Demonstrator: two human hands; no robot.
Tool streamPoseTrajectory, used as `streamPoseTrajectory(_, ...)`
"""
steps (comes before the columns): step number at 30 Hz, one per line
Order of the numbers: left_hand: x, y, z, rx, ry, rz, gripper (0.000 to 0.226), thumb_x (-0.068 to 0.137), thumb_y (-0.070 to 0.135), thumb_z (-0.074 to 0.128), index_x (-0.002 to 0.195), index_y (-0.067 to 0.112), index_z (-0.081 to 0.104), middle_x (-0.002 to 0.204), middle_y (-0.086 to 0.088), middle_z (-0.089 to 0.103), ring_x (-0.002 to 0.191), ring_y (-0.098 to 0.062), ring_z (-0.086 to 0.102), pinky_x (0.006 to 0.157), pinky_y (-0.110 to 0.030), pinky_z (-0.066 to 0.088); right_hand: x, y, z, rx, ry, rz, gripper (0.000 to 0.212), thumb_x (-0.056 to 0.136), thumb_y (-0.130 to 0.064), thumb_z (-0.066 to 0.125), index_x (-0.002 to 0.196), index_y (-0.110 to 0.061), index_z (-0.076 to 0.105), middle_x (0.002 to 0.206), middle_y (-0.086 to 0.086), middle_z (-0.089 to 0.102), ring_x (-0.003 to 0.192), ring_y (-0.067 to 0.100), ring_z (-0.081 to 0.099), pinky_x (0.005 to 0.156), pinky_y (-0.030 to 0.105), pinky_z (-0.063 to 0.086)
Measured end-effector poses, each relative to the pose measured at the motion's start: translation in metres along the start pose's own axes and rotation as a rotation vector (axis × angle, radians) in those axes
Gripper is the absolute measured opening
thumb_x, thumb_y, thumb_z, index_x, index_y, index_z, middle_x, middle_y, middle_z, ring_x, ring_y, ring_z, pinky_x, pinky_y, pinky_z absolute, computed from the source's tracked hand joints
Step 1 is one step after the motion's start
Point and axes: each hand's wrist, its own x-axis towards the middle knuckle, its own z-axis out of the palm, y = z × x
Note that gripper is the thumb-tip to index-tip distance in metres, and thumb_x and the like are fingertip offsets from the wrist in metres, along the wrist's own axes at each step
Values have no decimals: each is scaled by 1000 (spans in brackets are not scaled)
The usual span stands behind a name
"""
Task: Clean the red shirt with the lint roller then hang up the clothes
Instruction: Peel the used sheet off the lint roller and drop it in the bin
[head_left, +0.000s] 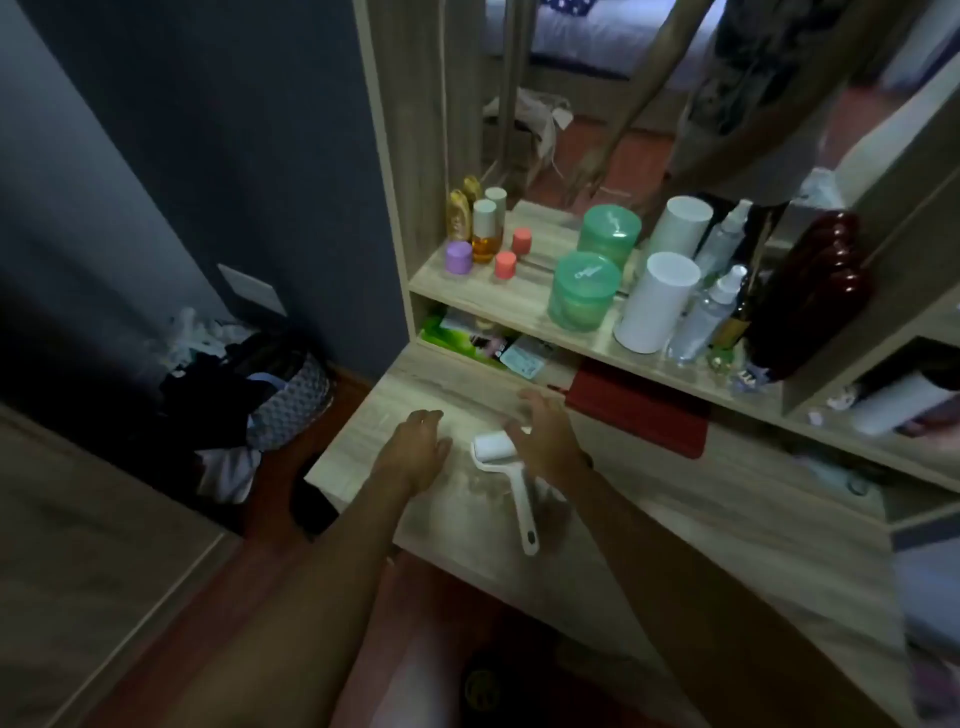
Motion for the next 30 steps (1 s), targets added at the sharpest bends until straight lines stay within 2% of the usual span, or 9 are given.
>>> streamPoseTrajectory(6,35,15,32,-153,-92,-132,53,97,27,49,143,7,35,141,-18,45,128,-30,45,104,-36,37,27,-4,19,-185,23,33,51,86,-25,59,134,-10,49,131,16,52,124,33,44,106,42,32)
streamPoseTrajectory(10,49,25,47,-189,-181,-114,71,85,36,66,144,12,35,138,-17,47,124,-32,48,98,-37,41,34,0,20,-280,36,37,51,88,-30,58,134,-12,47,137,15,50,128,32,43,107,43,34)
streamPoseTrajectory(12,51,27,51,-164,-200,-115,73,79,36,72,142,13,40,135,-15,48,120,-32,51,96,-37,43,33,4,17,-260,61,35,50,87,-28,60,133,-11,49,136,16,51,128,33,44,106,44,35)
streamPoseTrajectory(15,56,24,55,-113,-198,-107,63,76,38,74,129,10,53,124,-14,57,111,-31,57,90,-37,47,31,6,12,-286,77,31,51,87,-25,60,134,-11,49,137,17,50,127,33,45,105,42,35)
streamPoseTrajectory(22,61,22,54,-60,-291,-94,55,83,35,68,125,3,54,125,-18,55,121,-31,41,92,-35,40,25,9,5,-329,34,24,42,87,-29,60,124,-11,52,129,14,52,118,32,48,98,40,37)
streamPoseTrajectory(24,61,21,45,-107,-318,-103,69,76,47,67,127,3,53,123,-19,57,120,-31,42,89,-35,40,23,10,5,-353,18,32,46,88,-33,59,127,-11,49,130,14,51,119,31,48,98,40,36)
streamPoseTrajectory(27,63,16,29,-173,-263,-54,100,48,69,50,122,3,57,118,-19,59,109,-33,54,78,-31,42,20,11,6,-388,7,46,52,90,-36,55,135,-12,45,134,13,50,121,29,48,100,38,36)
streamPoseTrajectory(28,63,16,22,-193,-253,-42,99,49,68,51,122,2,58,117,-18,61,106,-33,57,76,-30,42,18,11,6,-384,8,44,53,90,-34,55,137,-13,45,135,13,51,122,30,48,101,38,36)
streamPoseTrajectory(30,61,18,7,-204,-239,-49,78,66,53,66,125,3,56,122,-16,62,107,-32,58,80,-29,42,16,9,5,-344,12,34,54,88,-29,55,138,-13,45,134,13,52,121,31,49,102,39,36)
